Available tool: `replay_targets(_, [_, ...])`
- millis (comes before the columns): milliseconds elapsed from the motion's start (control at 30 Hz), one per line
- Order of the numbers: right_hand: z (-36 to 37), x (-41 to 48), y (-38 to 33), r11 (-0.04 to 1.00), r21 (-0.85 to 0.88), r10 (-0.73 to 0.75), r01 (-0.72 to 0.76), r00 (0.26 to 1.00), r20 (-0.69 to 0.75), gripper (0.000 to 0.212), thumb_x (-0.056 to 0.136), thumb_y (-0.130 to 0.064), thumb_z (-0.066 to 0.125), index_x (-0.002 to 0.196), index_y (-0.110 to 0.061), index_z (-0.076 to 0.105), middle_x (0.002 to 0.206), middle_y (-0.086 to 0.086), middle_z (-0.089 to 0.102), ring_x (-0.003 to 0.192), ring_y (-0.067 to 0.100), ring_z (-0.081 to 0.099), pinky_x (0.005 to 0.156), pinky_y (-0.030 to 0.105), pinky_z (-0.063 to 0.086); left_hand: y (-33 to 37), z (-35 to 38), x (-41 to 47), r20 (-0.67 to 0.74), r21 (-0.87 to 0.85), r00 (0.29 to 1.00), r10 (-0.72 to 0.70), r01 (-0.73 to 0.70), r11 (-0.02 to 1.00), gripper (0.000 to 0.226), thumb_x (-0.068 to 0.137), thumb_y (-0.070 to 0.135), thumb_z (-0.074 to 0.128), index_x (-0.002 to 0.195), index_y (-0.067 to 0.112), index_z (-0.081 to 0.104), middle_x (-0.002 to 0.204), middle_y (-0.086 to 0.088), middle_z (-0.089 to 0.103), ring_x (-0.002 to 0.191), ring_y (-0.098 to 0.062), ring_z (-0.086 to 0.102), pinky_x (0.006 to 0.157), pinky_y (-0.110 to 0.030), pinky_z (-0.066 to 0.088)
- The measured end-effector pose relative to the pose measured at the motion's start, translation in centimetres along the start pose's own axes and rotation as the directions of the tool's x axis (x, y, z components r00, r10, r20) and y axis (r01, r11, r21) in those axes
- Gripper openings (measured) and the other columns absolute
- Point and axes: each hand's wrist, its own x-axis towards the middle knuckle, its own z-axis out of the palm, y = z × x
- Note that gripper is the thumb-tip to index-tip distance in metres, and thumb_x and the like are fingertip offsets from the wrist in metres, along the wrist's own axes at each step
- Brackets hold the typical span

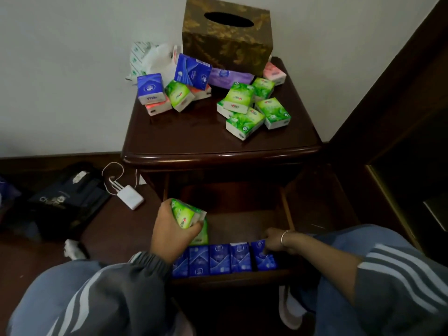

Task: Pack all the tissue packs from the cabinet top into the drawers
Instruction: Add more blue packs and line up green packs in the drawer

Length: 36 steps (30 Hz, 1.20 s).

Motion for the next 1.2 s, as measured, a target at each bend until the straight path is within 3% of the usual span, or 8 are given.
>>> replay_targets(233, [0.1, 1.2, 1.5, 0.980, 0.196, -0.041, 0.035, 0.999, 0.028, 0.043, 0.085, -0.012, 0.066, 0.126, -0.007, 0.054, 0.126, 0.013, 0.059, 0.115, 0.025, 0.057, 0.096, 0.034, 0.047, 0.1, 1.3, 0.6, 0.085, 0.063, 0.995, 0.058, -0.063, 0.996, 0.078, 0.062, 0.036, 0.082, 0.124, 0.020, 0.038, 0.110, 0.001, 0.050, 0.094, -0.015, 0.056, 0.071, -0.027, 0.048])
replay_targets(433, [1.8, 1.9, 1.2, 0.973, -0.199, -0.127, 0.115, 0.991, -0.051, 0.052, 0.080, -0.025, 0.072, 0.127, -0.014, 0.054, 0.126, 0.008, 0.059, 0.113, 0.025, 0.057, 0.097, 0.038, 0.049, 0.3, 1.7, 0.5, 0.139, 0.106, 0.989, 0.042, -0.057, 0.993, 0.084, 0.063, 0.048, 0.079, 0.129, 0.020, 0.034, 0.110, 0.004, 0.049, 0.094, -0.013, 0.056, 0.073, -0.035, 0.055])
replay_targets(600, [1.7, 1.8, 1.4, 0.981, -0.177, -0.092, 0.081, 0.994, -0.055, 0.043, 0.078, -0.025, 0.072, 0.116, -0.013, 0.057, 0.119, 0.008, 0.062, 0.106, 0.024, 0.060, 0.092, 0.036, 0.052, 0.0, 1.9, 0.3, 0.159, 0.145, 0.986, 0.059, -0.082, 0.986, 0.079, 0.063, 0.044, 0.078, 0.127, 0.020, 0.037, 0.110, 0.004, 0.048, 0.095, -0.013, 0.055, 0.074, -0.035, 0.054])
replay_targets(800, [1.8, 0.5, 0.6, 0.972, -0.228, -0.060, 0.056, 0.998, -0.008, 0.058, 0.079, -0.023, 0.071, 0.130, -0.014, 0.046, 0.128, 0.009, 0.055, 0.113, 0.025, 0.056, 0.096, 0.037, 0.049, -0.5, 2.5, 0.1, 0.224, 0.202, 0.968, 0.111, -0.158, 0.967, 0.079, 0.063, 0.050, 0.078, 0.125, 0.025, 0.036, 0.113, 0.008, 0.045, 0.096, -0.010, 0.052, 0.070, -0.025, 0.049])
replay_targets(867, [1.3, -0.7, -0.9, 0.953, -0.286, -0.134, 0.098, 0.985, -0.110, 0.049, 0.087, -0.028, 0.063, 0.131, -0.013, 0.048, 0.130, 0.010, 0.055, 0.114, 0.025, 0.056, 0.095, 0.034, 0.049, -0.4, 2.5, 0.0, 0.240, 0.232, 0.957, 0.165, -0.221, 0.947, 0.081, 0.063, 0.050, 0.077, 0.127, 0.025, 0.034, 0.114, 0.008, 0.046, 0.098, -0.011, 0.051, 0.076, -0.028, 0.050])
replay_targets(933, [0.7, -2.3, -2.8, 0.968, -0.062, -0.251, 0.243, 0.940, -0.230, 0.047, 0.093, -0.034, 0.053, 0.136, -0.015, 0.045, 0.135, 0.007, 0.052, 0.120, 0.023, 0.053, 0.100, 0.033, 0.044, -0.2, 2.4, -0.2, 0.280, 0.279, 0.929, 0.240, -0.318, 0.906, 0.087, 0.062, 0.054, 0.075, 0.131, 0.025, 0.030, 0.116, 0.009, 0.046, 0.102, -0.011, 0.049, 0.084, -0.032, 0.048])
replay_targets(1033, [-0.1, -4.8, -5.5, 0.790, 0.443, -0.418, 0.424, 0.901, -0.116, 0.045, 0.092, -0.041, 0.052, 0.133, -0.023, 0.046, 0.126, -0.001, 0.059, 0.115, 0.015, 0.057, 0.103, 0.039, 0.045, 0.3, 2.5, -0.7, 0.354, 0.319, 0.877, 0.326, -0.441, 0.839, 0.096, 0.061, 0.061, 0.067, 0.138, 0.020, 0.027, 0.122, 0.006, 0.047, 0.106, -0.013, 0.047, 0.090, -0.030, 0.039])
replay_targets(1200, [1.5, -5.1, -7.6, 0.780, 0.478, -0.463, 0.404, 0.886, 0.005, 0.060, 0.080, -0.032, 0.072, 0.132, -0.022, 0.044, 0.115, -0.005, 0.056, 0.105, 0.011, 0.059, 0.083, 0.024, 0.053, 0.3, 2.9, -1.5, 0.391, 0.324, 0.844, 0.367, -0.499, 0.804, 0.098, 0.064, 0.051, 0.069, 0.142, 0.010, 0.025, 0.125, -0.003, 0.048, 0.109, -0.018, 0.048, 0.094, -0.025, 0.036])
